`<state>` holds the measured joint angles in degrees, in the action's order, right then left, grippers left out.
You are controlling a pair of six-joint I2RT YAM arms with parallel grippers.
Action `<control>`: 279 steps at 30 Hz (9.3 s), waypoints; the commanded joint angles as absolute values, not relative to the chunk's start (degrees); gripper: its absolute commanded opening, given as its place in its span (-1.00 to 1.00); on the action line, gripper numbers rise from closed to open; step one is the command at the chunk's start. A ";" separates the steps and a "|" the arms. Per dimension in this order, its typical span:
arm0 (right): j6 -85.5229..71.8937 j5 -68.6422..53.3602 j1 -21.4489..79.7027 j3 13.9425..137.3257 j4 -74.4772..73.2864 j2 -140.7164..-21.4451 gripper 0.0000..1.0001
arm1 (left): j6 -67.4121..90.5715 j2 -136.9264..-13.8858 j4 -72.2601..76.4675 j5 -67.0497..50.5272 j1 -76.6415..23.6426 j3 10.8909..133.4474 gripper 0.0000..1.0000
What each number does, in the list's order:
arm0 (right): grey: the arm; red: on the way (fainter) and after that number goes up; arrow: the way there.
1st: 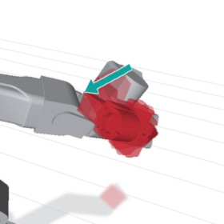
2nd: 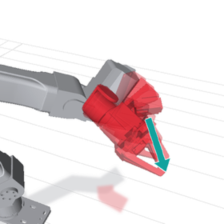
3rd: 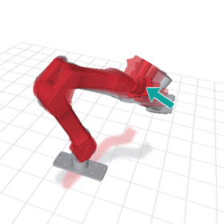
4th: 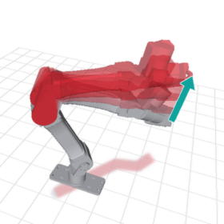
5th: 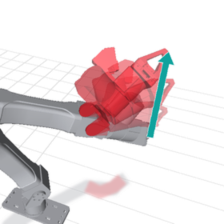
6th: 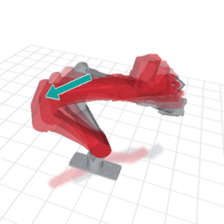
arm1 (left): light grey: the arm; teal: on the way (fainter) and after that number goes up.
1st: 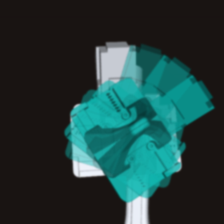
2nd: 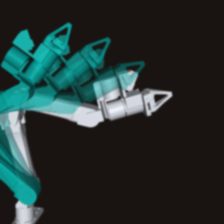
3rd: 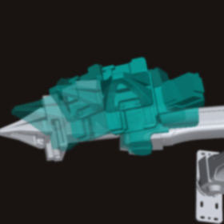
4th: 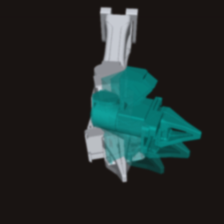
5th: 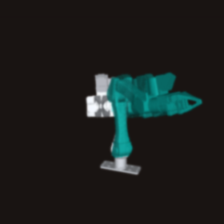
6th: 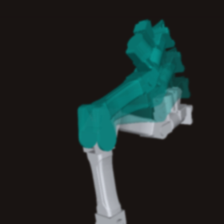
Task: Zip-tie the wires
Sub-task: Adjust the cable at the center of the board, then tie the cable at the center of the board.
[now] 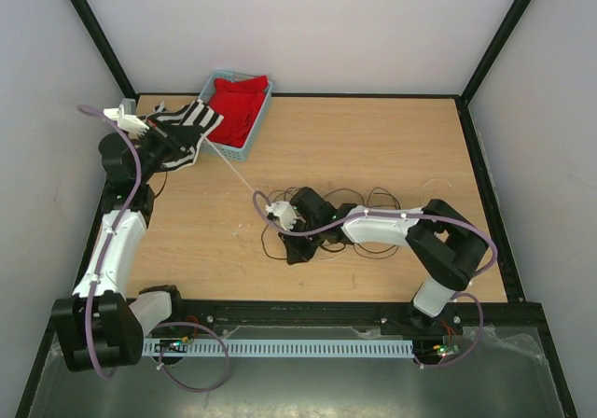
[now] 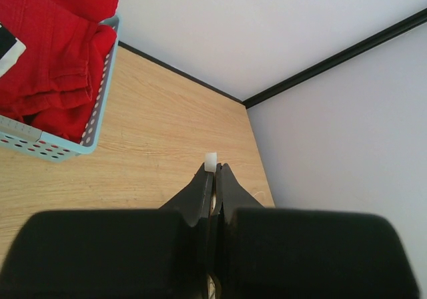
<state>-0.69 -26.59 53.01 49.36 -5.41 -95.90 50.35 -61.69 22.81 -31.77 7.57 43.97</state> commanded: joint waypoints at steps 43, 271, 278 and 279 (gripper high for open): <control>-8.89 -11.88 53.41 59.56 16.93 -104.63 0.21 | 53.26 -58.35 24.63 -35.33 9.05 44.11 -1.00; -13.54 -5.62 44.56 43.74 14.07 -92.45 0.32 | 42.37 -113.55 51.33 -44.27 -32.31 47.35 -1.00; -10.59 -7.91 44.56 39.40 6.01 -81.70 0.60 | 42.26 -113.43 51.02 -43.95 -30.26 47.37 -1.00; -10.24 -7.59 44.56 39.02 4.45 -80.13 0.61 | 42.27 -113.39 50.96 -43.95 -30.04 47.44 -1.00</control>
